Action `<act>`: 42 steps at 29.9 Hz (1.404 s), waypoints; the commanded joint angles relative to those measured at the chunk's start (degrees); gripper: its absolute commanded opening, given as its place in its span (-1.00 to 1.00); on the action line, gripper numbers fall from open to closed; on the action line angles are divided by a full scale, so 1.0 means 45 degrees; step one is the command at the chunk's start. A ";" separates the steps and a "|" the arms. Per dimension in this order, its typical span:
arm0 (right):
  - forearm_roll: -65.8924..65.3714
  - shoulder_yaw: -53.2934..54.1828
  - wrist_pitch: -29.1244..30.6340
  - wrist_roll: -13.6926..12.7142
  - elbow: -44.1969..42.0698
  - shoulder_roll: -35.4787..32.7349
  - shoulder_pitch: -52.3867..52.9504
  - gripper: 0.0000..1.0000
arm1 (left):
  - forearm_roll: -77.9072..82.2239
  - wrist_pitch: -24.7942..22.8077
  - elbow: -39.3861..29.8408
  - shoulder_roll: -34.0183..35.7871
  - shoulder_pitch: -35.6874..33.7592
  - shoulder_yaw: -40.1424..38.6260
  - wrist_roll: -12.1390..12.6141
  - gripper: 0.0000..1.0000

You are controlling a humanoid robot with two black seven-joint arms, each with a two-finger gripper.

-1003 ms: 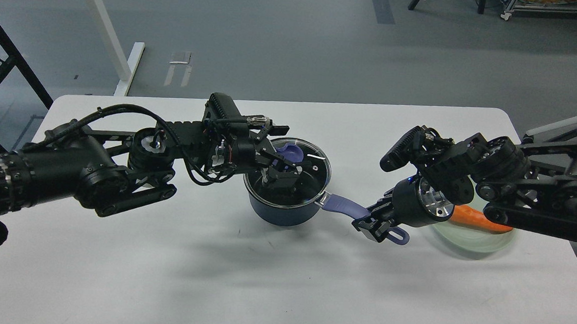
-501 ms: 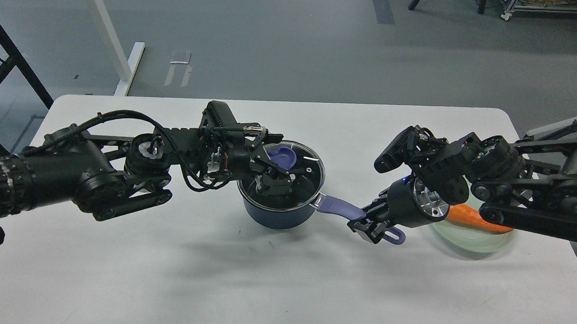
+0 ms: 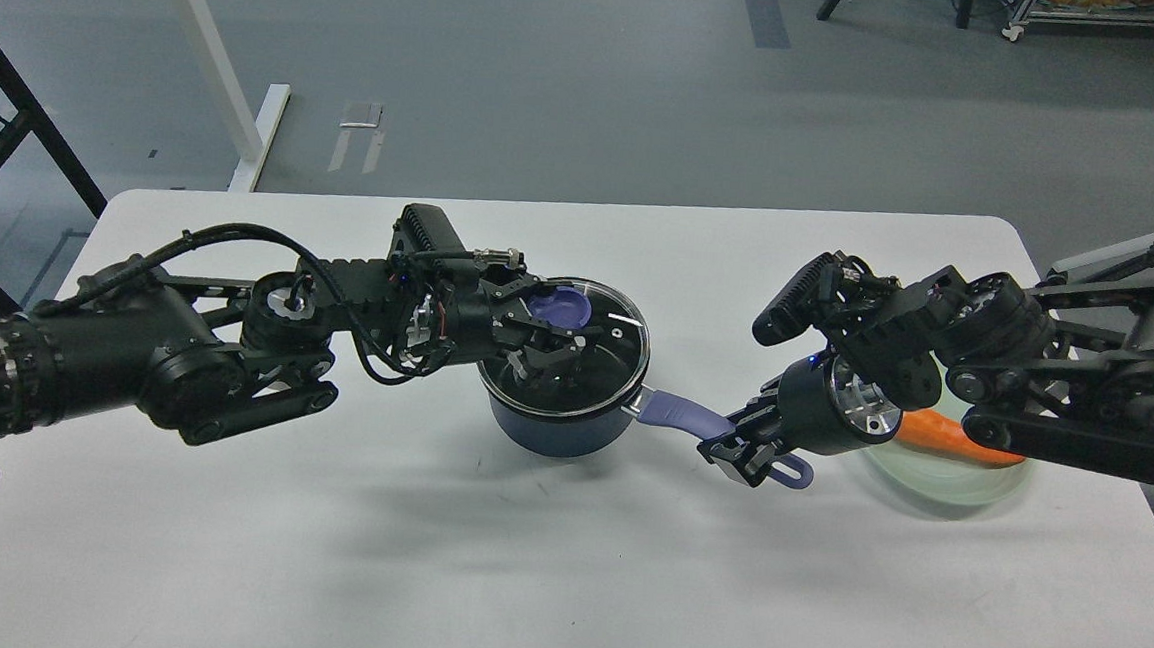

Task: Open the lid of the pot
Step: 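Lift the glass lid off the pot with the left gripper, then lower the glass lid onto the table beside the pot, left gripper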

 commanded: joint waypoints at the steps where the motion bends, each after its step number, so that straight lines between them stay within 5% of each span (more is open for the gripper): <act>1: 0.0019 0.0001 0.0003 -0.0011 -0.0001 -0.0058 -0.0017 -0.67 | -0.0260 -0.0006 -0.0133 0.0194 -0.0174 -0.0159 0.0000 -0.07; 10: 0.0019 -0.0019 0.0003 0.0008 0.0058 -0.0214 -0.0056 -0.67 | -0.0222 -0.0064 -0.1462 0.3140 -0.0956 -0.0082 -0.0331 -0.13; 17: 0.0019 0.0001 0.0003 0.0008 0.0078 -0.0409 -0.0056 -0.67 | -0.0163 0.0053 -0.1208 0.4920 0.0309 0.0113 -0.0351 -0.13; 25: 0.0039 0.0001 0.0003 0.0008 0.0097 -0.0448 -0.0056 -0.67 | -0.0240 0.1653 0.1017 0.4824 0.2480 0.0133 -0.0410 -0.13; 42: 0.0039 -0.0019 0.0131 0.0008 0.0253 -0.0566 -0.0075 -0.67 | -0.0280 0.1752 0.2385 0.4023 0.2989 0.0153 -0.0625 -0.11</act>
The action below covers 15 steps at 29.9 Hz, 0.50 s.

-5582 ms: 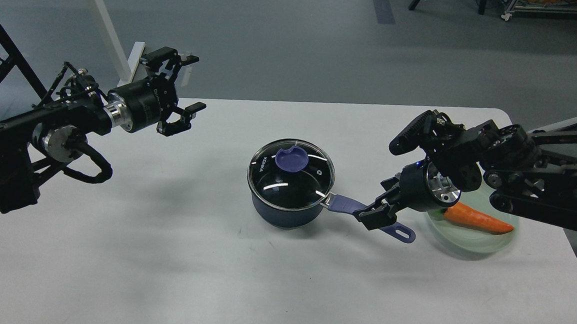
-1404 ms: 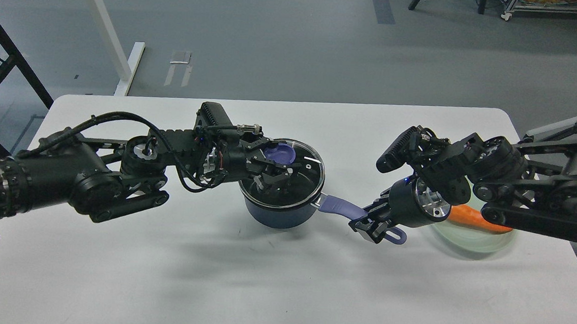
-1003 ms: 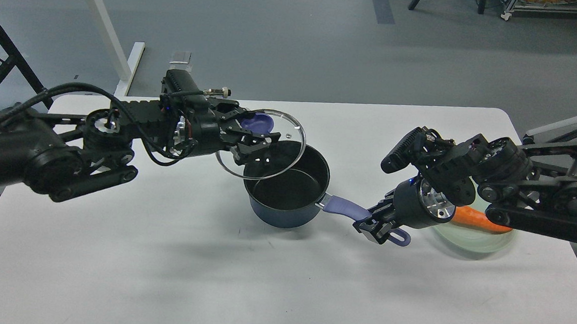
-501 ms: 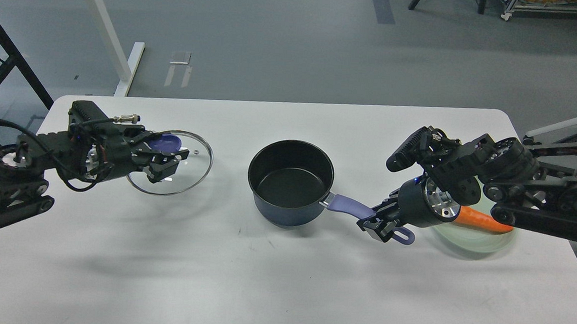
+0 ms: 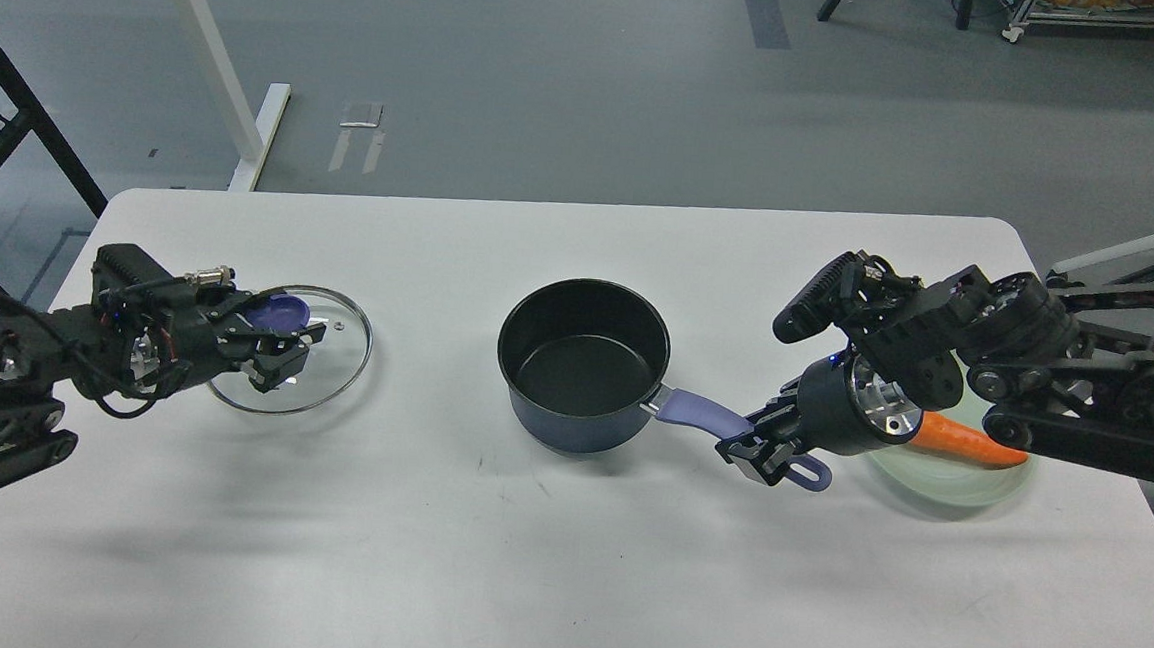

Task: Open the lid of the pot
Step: 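Lower the glass lid onto the table beside the pot, left gripper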

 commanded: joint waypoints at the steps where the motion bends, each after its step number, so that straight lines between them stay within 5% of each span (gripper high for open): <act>1: -0.0001 -0.0020 0.0000 -0.0018 0.0017 -0.0048 -0.0016 -0.67 | 0.0028 0.0002 0.0140 -0.0149 0.0042 0.0052 0.0018 -0.11; 15: -0.0021 0.0019 0.0000 -0.0018 0.0017 0.0030 -0.0036 -0.66 | 0.0008 0.0021 0.0159 -0.0188 0.0198 0.0072 0.0056 -0.02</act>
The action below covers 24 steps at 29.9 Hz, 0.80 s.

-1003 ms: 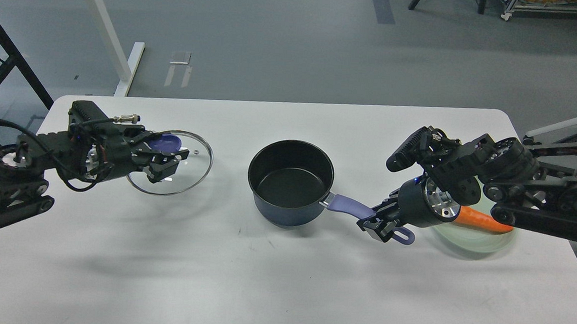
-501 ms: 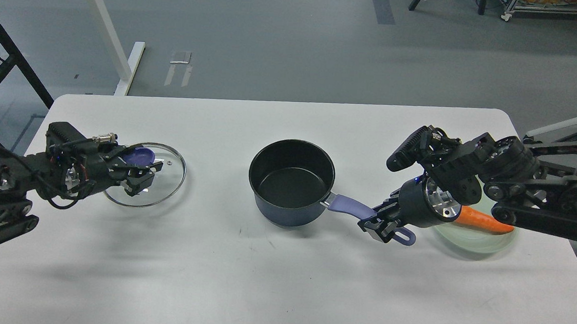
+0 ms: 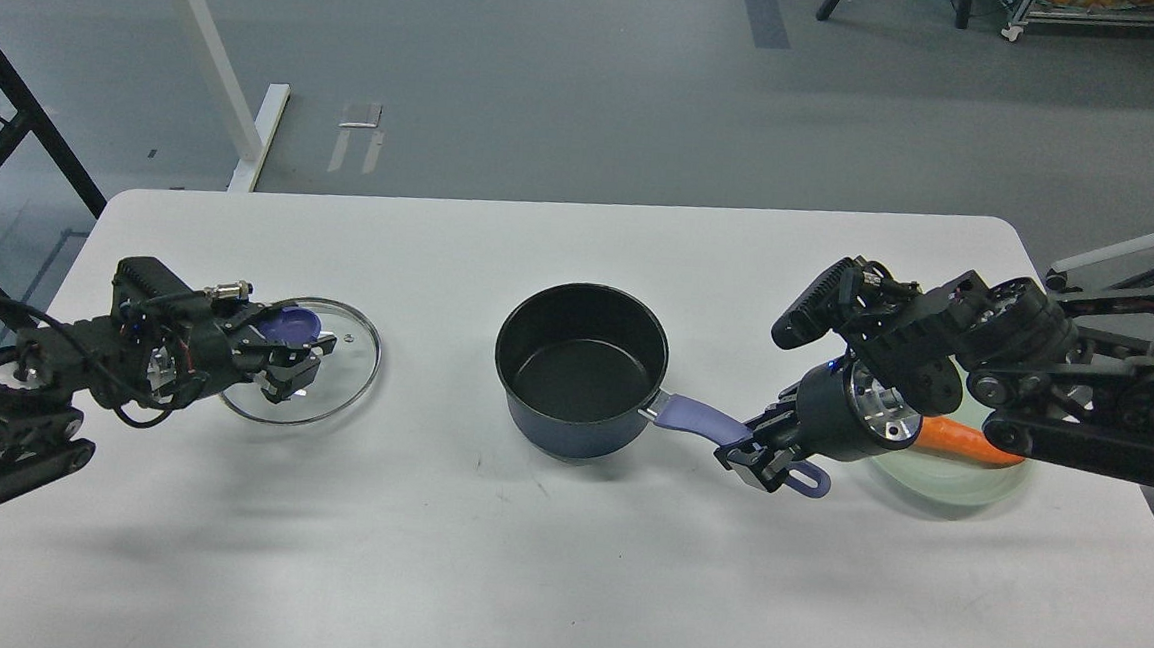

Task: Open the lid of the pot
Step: 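Lower the glass lid onto the table beside the pot, left gripper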

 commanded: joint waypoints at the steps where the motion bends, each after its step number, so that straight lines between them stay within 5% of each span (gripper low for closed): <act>1: 0.0001 0.0002 -0.0001 0.0001 -0.0001 -0.0005 -0.0023 -0.66 | -0.0001 0.0030 0.0003 -0.0014 0.0007 0.0001 0.0021 -0.02; 24: -0.0057 -0.0037 -0.0001 0.0001 -0.0001 0.0112 -0.0023 -0.62 | -0.0001 0.0049 -0.0036 -0.0014 0.0281 -0.0058 0.0060 0.55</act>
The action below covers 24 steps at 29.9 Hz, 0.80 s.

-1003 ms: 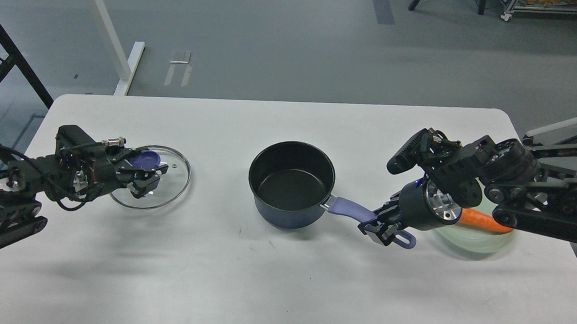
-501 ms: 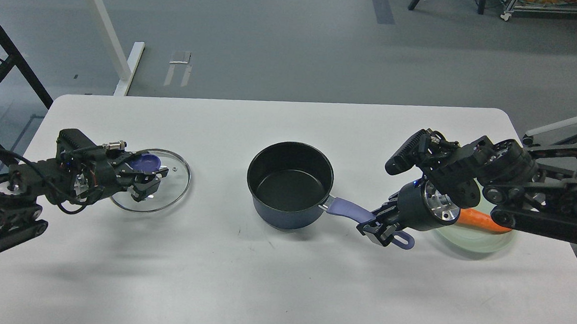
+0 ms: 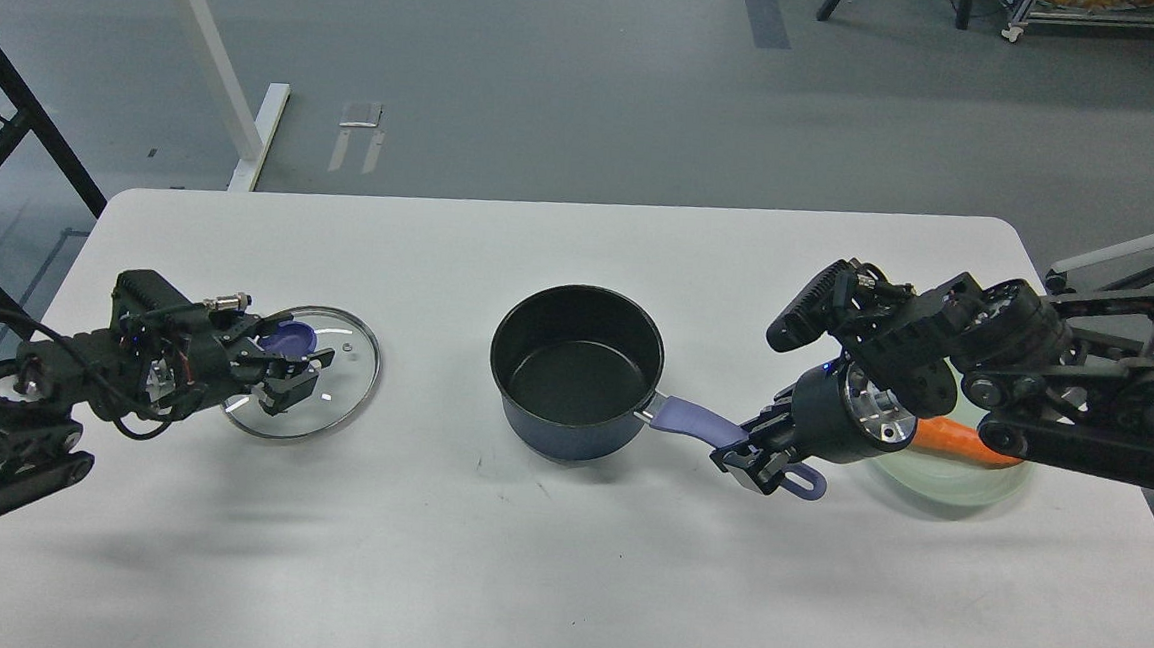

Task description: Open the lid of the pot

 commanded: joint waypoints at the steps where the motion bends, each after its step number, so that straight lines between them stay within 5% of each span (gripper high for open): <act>1: -0.0027 -0.0008 0.0000 0.0001 0.0000 0.0001 0.0000 -0.62 | -0.0020 0.0075 -0.0012 -0.0001 -0.0018 -0.0034 0.0000 0.56; 9: -0.0027 -0.0027 0.0000 0.0001 0.0000 -0.0038 0.0000 -0.58 | -0.0545 0.0447 -0.0304 -0.0001 -0.0193 -0.0034 -0.0098 0.72; 13: -0.0027 -0.0027 0.0000 0.0001 0.0000 -0.0076 0.0000 -0.13 | -0.1639 0.0427 -0.0558 0.0058 -0.0310 -0.0073 -0.0234 0.73; 16: -0.0008 0.0012 0.0000 0.0001 -0.0020 -0.0135 0.0000 0.33 | -0.2206 0.0233 -0.0871 0.0253 -0.0642 -0.0073 -0.0897 0.73; 24: 0.0070 0.0362 0.0000 0.0040 0.0078 -0.0682 0.0176 0.90 | -0.6670 -0.0685 -0.0735 0.0429 -0.1540 -0.0229 -0.1094 0.96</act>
